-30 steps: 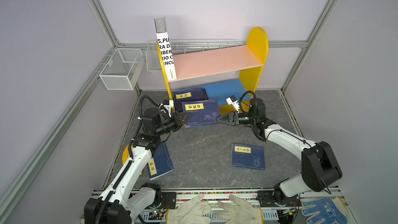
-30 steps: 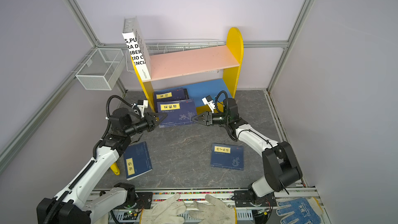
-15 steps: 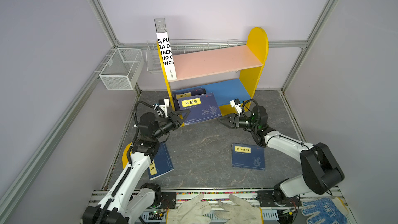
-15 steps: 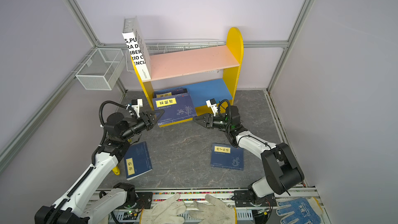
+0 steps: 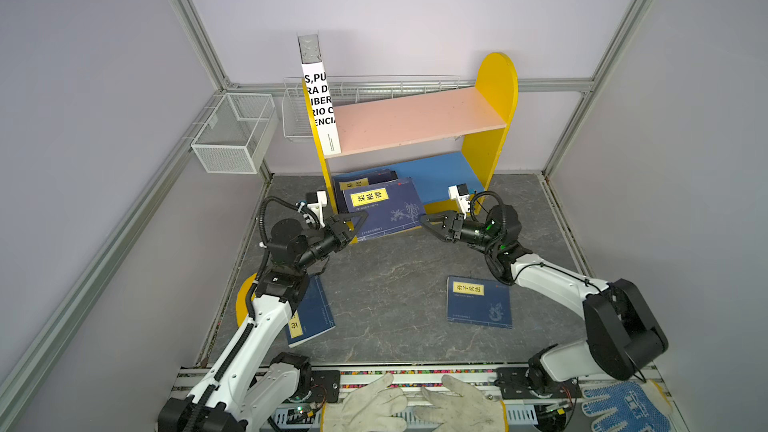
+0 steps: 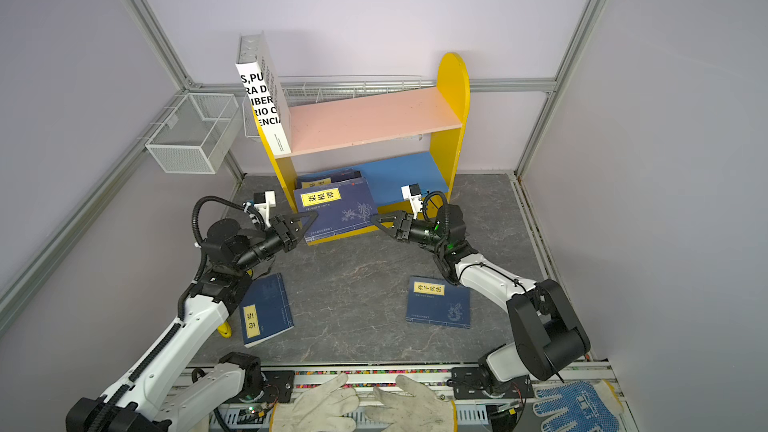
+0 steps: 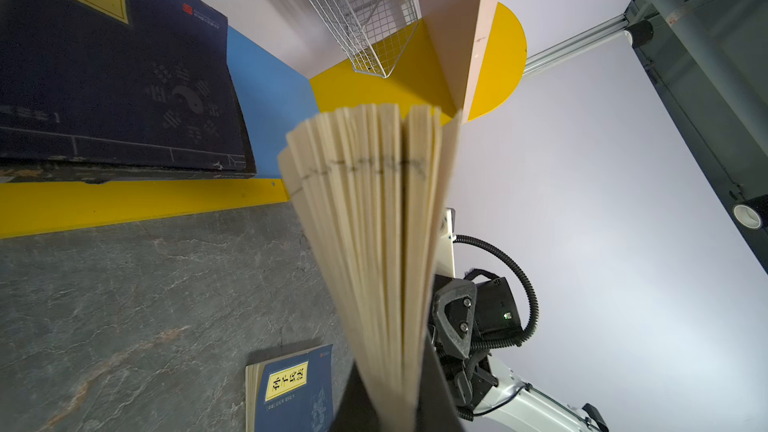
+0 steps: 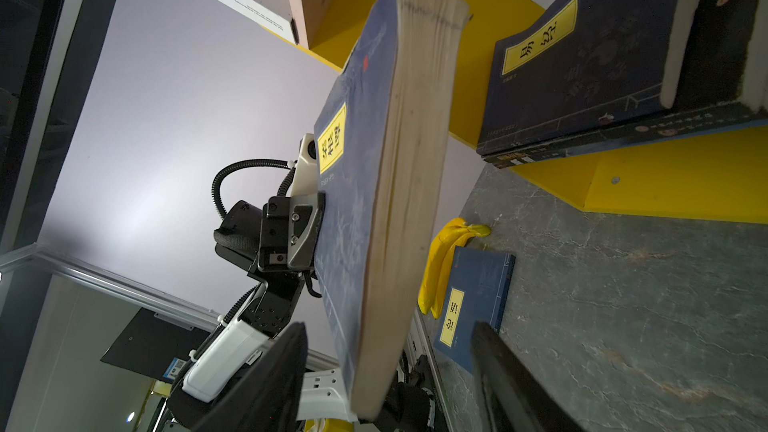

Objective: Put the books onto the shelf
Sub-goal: 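Insert the blue book onto the blue shelf beside the shelved books with the right gripper, then push the blue book against the shelved books with the right gripper while left braces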

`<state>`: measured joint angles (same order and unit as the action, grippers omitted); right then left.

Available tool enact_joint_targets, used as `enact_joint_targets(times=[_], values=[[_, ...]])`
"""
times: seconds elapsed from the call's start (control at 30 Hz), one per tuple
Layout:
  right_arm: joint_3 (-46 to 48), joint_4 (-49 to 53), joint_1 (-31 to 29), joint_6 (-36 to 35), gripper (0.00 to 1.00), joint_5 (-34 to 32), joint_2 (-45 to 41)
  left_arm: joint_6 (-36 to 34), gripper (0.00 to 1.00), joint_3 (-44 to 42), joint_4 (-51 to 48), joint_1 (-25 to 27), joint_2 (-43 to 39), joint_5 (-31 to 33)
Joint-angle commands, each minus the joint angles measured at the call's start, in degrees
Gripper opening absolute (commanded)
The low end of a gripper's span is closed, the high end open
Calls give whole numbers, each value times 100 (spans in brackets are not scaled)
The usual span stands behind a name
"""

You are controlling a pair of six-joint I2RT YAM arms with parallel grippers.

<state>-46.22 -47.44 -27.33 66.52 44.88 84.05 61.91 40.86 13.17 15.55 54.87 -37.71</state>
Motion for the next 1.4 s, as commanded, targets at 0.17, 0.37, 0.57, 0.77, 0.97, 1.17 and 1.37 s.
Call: enact_joint_targets(times=[0.17,0.37,0.57,0.77,0.97,1.17,1.37], values=[[-344,-613,-190,493,33,-290,383,-211,0,-141,294,126,-151,240],[-284,-630,-198,480,20,-451,520,-358,0,-75,198,152,-90,269],[-379,-520,-180,443,12,-534,718,-876,0,257,-418,150,90,600],[-977,-500,-73,468,9,-560,1104,-1660,58,1110,-1703,65,320,1218],[-1859,374,23,-120,8,-544,1495,-2076,76,1476,-2725,-590,159,1629],[-2784,1680,23,-901,8,-770,1882,-2445,91,1440,-3095,-1330,-32,1616],[-3437,1890,17,-983,8,-771,2437,-2882,100,1412,-3087,-1494,145,1550]])
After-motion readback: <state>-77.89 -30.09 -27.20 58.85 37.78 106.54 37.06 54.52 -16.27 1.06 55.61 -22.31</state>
